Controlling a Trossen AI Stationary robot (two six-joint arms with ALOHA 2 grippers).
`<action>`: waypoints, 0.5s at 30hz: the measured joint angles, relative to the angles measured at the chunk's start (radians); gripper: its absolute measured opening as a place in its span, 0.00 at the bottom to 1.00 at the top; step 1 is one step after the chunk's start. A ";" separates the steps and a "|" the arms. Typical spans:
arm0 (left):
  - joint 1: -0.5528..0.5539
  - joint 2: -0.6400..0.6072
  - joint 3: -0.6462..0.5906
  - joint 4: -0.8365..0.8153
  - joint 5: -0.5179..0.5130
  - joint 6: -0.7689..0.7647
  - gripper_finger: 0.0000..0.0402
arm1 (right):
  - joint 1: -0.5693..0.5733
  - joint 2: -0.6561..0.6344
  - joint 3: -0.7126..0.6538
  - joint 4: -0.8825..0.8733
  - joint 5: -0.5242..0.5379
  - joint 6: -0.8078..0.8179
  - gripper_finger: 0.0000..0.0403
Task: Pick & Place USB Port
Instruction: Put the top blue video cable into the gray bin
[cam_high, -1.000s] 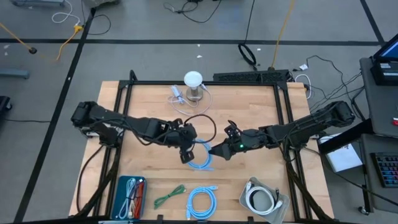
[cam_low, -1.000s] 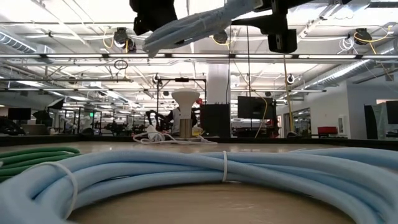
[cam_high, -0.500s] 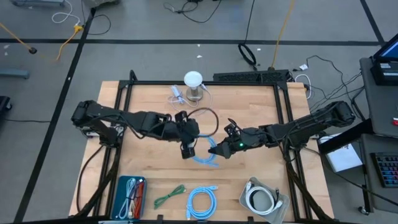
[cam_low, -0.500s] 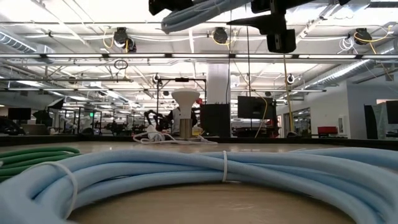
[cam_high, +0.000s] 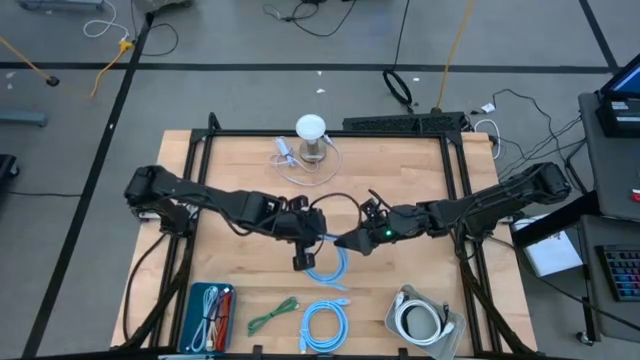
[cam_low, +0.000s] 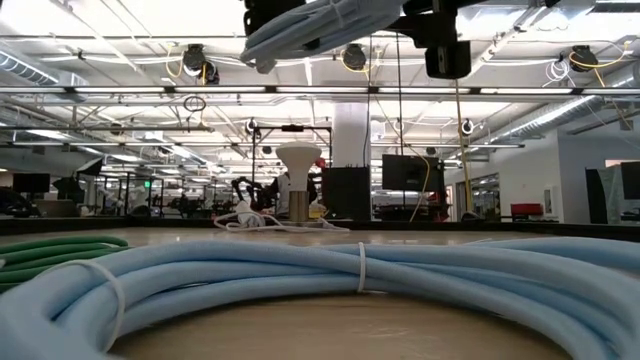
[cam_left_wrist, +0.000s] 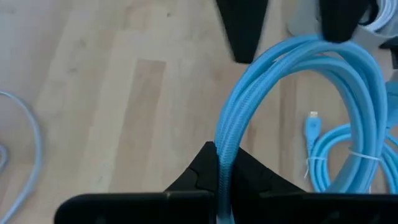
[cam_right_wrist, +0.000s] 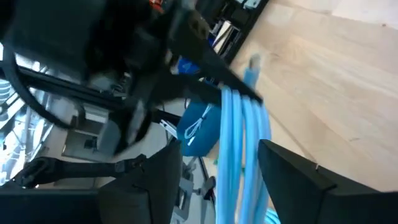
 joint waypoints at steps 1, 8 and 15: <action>-0.002 0.002 -0.001 0.008 -0.006 -0.005 0.03 | 0.000 0.000 0.000 0.000 0.000 0.000 0.50; 0.007 -0.002 0.000 0.006 -0.018 -0.005 0.03 | 0.001 0.000 0.000 -0.006 -0.017 -0.015 0.34; 0.009 -0.002 0.000 0.007 -0.013 -0.006 0.03 | 0.001 0.000 0.000 -0.018 -0.020 -0.018 0.31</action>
